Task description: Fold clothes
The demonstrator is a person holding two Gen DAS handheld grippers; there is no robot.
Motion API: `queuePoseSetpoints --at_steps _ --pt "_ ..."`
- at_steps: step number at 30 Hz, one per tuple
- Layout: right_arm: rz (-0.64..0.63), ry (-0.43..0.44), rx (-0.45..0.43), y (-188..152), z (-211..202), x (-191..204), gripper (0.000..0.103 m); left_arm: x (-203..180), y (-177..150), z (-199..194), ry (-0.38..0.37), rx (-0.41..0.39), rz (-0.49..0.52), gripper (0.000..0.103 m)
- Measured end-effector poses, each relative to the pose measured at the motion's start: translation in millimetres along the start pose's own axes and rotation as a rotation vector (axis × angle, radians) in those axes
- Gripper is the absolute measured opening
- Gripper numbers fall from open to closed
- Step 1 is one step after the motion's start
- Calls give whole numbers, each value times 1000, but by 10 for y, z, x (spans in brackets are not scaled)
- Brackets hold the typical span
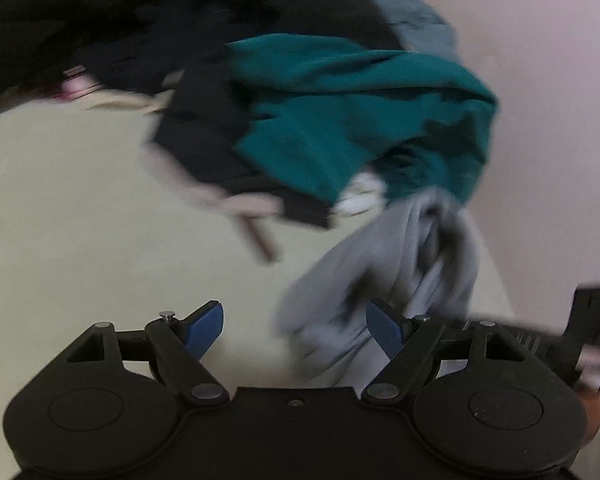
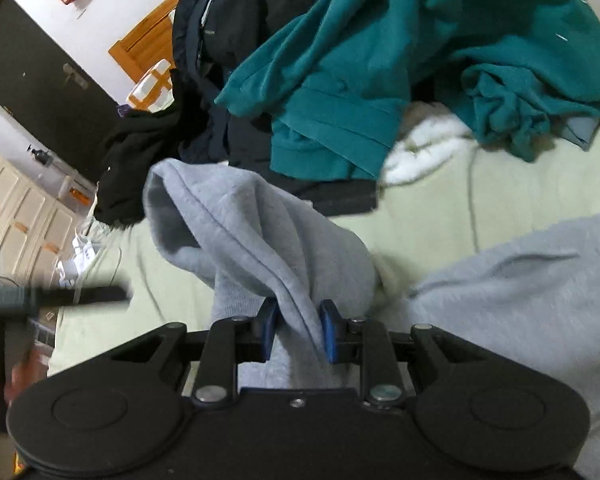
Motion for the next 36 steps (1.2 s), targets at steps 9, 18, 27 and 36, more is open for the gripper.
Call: queuePoseSetpoints --at_steps 9,18,27,36 --pt "72 37 -4 -104 -179 -374 23 -670 94 170 -112 46 90 82" --pt "65 114 3 -153 -207 -384 23 -1013 159 346 -22 10 158 67" --pt "25 119 16 -116 -285 -307 23 -760 213 399 216 -22 102 10" --pt "-94 121 21 -91 -376 79 48 -314 463 -480 389 -215 151 8"
Point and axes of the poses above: each gripper's, at about its wrist camera, not at the fingertips, and z roughly the way its jaws point, x to its left, y to its top, the point moved 6 cm from there along z, roughly the way its jaws point, and after that the axes turned 8 degrees about y, right-handed, at the moved point
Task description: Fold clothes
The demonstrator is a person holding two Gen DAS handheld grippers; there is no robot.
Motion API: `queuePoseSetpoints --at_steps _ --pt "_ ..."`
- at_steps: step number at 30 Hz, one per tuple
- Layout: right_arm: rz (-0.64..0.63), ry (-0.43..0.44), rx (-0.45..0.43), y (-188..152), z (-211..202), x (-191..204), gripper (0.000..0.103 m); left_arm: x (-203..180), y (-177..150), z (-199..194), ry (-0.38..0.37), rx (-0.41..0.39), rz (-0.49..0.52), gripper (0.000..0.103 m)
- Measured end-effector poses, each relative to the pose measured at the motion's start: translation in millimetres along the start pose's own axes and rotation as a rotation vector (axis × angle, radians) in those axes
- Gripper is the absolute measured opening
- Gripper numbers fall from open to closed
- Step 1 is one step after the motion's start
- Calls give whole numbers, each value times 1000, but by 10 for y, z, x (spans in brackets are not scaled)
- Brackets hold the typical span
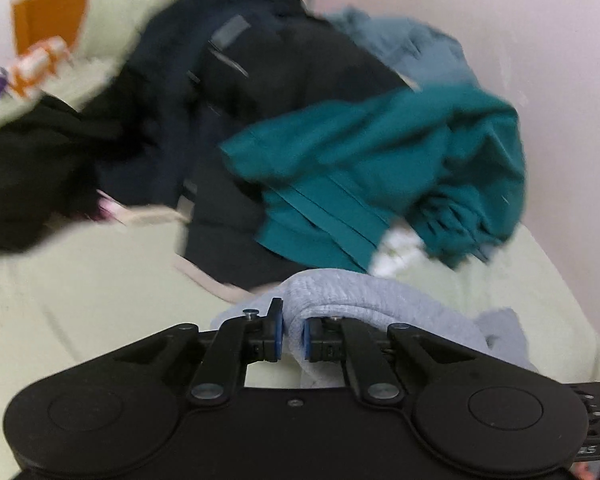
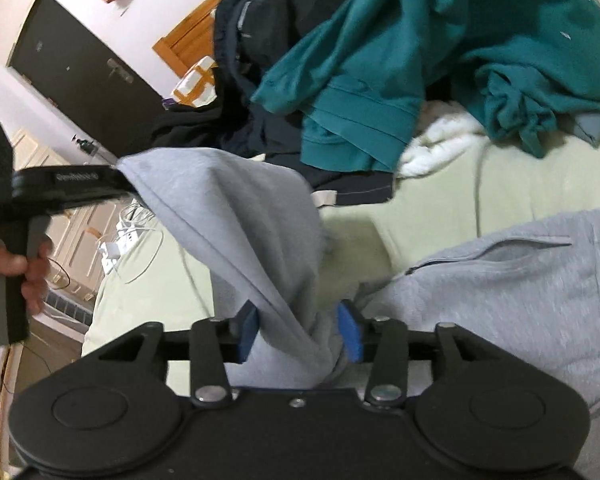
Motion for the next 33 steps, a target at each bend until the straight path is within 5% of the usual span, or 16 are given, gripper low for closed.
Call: queuePoseSetpoints --at_steps 6,12,22,28,33 --pt "24 -40 22 -184 -90 171 48 911 -73 -567 201 -105 41 8" --pt "34 -94 68 -521 -167 389 48 1683 -605 -803 249 -4 67 9" --pt "43 -176 54 -811 43 719 54 1986 -1230 -1176 56 155 25 9" --pt "39 -162 6 -879 155 998 54 1979 -1118 -1585 -121 173 -10 9" --pt "-5 -146 -4 -859 300 1264 55 1914 -1097 -1872 -184 155 10 9"
Point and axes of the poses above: each gripper's, at about its wrist camera, not at the fingertips, and z roughly the way its jaws point, x to its left, y to its top, the point moved 6 cm from there along z, roughly the way its jaws point, and after that the axes turned 8 degrees about y, right-handed, at the moved point
